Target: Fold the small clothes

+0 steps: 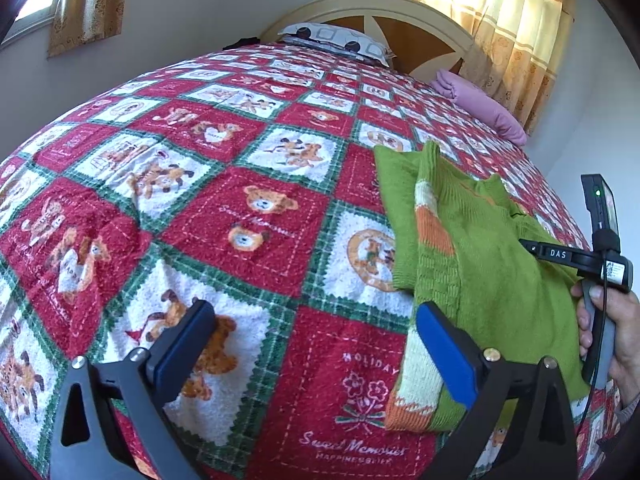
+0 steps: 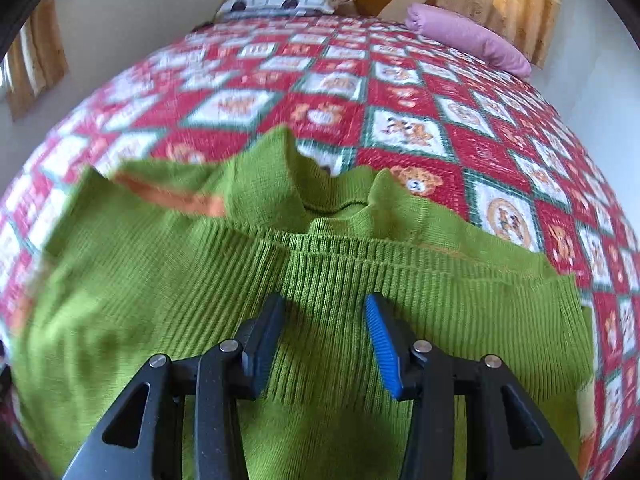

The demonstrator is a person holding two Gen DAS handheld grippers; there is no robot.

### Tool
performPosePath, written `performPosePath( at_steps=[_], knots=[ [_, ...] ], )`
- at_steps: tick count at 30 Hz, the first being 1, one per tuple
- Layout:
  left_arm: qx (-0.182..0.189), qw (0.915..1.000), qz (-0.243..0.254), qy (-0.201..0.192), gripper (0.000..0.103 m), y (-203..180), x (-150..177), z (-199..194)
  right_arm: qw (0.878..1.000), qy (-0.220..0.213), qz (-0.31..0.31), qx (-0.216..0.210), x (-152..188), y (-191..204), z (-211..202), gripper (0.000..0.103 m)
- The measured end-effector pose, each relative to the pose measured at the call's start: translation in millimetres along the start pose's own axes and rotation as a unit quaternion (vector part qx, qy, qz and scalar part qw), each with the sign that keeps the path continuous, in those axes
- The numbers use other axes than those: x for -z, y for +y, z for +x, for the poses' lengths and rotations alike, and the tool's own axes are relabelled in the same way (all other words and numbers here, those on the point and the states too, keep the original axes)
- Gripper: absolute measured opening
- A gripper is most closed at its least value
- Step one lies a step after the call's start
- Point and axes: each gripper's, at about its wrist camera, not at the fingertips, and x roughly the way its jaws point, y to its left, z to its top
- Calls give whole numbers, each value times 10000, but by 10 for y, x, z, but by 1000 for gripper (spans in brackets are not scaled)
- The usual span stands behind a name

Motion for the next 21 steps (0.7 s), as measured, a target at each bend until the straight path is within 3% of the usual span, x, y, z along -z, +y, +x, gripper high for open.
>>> performPosePath(
  at_steps=[3, 8, 14, 21],
  knots=[
    [48, 10000, -29, -29, 103, 12, 1, -12, 9984, -217, 297, -419, 193, -39, -304, 45],
    [72, 9998, -80, -190, 103, 50, -4, -87, 9942, -545, -289, -880, 719, 224, -857, 48],
    [-234, 9973, 581, -377, 103, -206, -126, -215, 9854, -656, -1210, -997, 1199, 612, -1150, 51],
    [-500, 9895, 1238, -551, 103, -434, -363, -228, 9700, -814, -2107, -900, 1471, 1108, -1220, 52]
  ],
)
